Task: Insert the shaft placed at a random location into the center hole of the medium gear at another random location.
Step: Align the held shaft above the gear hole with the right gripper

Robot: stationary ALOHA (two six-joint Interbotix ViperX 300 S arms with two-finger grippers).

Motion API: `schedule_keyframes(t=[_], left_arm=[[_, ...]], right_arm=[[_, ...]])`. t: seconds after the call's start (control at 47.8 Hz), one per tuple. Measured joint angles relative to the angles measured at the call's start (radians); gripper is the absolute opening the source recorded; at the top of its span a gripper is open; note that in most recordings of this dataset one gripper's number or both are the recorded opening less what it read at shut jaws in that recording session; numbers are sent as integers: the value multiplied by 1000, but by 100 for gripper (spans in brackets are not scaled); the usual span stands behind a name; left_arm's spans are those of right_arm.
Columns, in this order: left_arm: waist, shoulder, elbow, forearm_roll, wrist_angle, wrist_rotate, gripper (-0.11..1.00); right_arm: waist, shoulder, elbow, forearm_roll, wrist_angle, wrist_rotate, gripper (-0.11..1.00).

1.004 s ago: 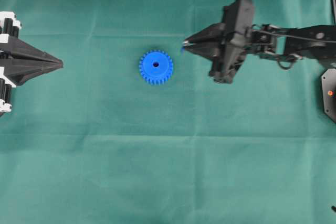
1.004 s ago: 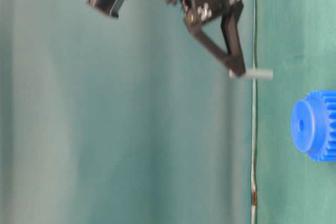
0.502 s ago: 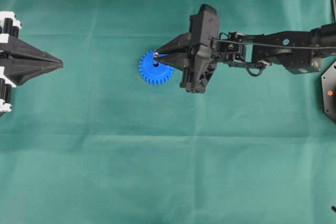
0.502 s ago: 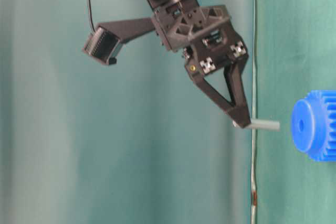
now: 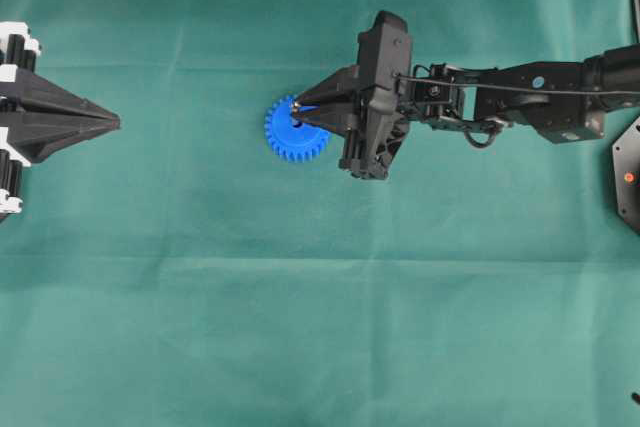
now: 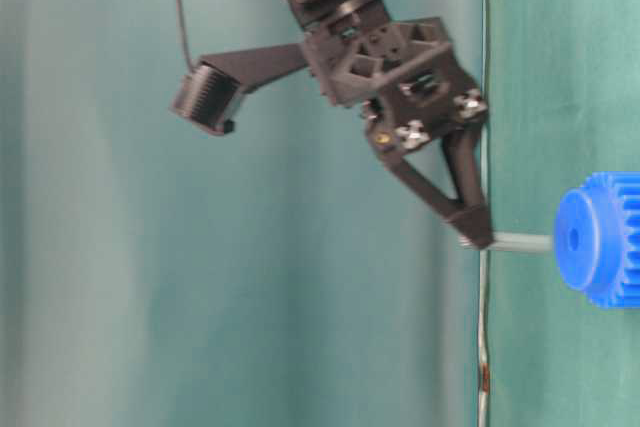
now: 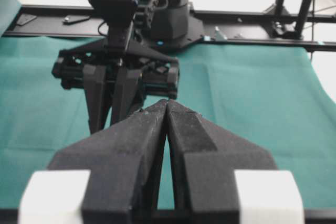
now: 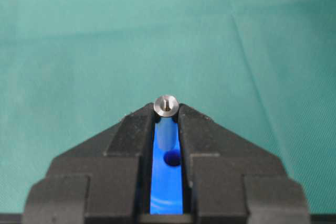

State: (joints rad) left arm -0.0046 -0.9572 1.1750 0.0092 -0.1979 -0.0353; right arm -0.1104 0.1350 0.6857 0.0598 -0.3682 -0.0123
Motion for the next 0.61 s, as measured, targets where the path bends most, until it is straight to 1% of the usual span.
schedule_keyframes(t=[0.209, 0.607], left_arm=[[0, 0, 0, 0, 0, 0, 0], [0, 0, 0, 2, 0, 0, 0]], right_arm=[[0, 31, -6, 5, 0, 0, 14], [-5, 21, -8, 6, 3, 0, 14]])
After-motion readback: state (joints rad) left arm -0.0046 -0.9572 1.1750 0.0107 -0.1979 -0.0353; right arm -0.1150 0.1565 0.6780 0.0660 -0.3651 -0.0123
